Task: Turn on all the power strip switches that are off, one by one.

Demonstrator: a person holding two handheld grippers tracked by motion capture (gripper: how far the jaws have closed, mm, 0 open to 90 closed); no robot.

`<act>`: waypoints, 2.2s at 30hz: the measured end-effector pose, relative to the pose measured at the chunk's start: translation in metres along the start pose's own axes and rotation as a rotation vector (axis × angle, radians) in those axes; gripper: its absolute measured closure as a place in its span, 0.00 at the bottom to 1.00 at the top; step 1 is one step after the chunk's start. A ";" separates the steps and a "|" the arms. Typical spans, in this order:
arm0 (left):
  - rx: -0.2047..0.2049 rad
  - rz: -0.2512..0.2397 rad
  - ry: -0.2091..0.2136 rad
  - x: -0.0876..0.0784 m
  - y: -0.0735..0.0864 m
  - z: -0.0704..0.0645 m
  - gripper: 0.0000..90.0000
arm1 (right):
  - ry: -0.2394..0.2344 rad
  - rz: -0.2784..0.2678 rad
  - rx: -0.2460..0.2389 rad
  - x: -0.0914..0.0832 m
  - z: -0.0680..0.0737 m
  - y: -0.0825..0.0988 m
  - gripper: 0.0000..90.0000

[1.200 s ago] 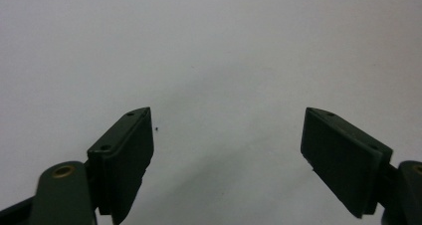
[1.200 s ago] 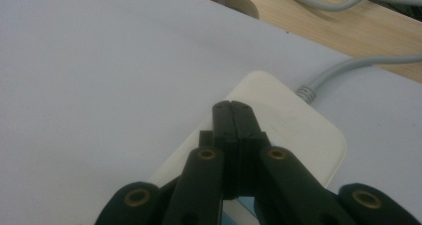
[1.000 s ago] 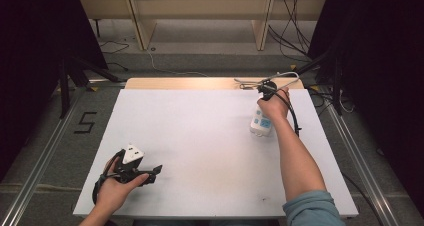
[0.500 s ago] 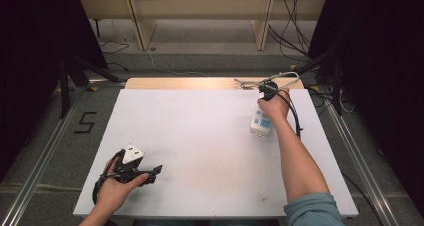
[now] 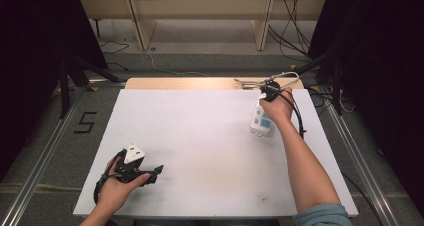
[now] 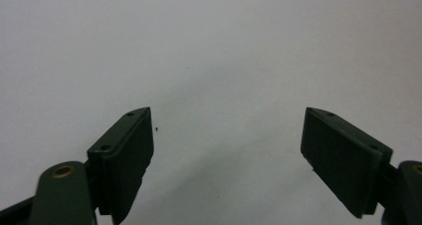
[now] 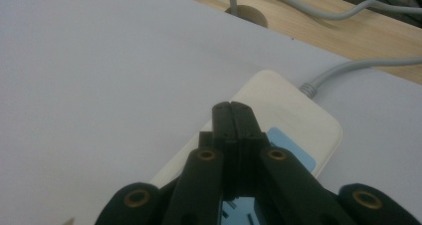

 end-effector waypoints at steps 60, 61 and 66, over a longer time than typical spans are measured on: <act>0.010 0.003 0.002 0.000 -0.001 0.000 0.23 | -0.112 0.144 -0.040 -0.021 0.034 0.032 1.00; 0.010 0.003 0.002 0.000 -0.001 0.000 0.23 | -0.113 0.147 -0.038 -0.021 0.035 0.032 1.00; 0.009 0.003 0.001 0.000 -0.001 0.000 0.23 | -0.117 0.164 -0.043 -0.021 0.037 0.032 1.00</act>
Point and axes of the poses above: each handheld gripper's, and its own axes: x roughly forward along the jaws, y roughly out of its underside, z roughly to its left, the point moved 9 cm from there along x, roughly forward along the jaws
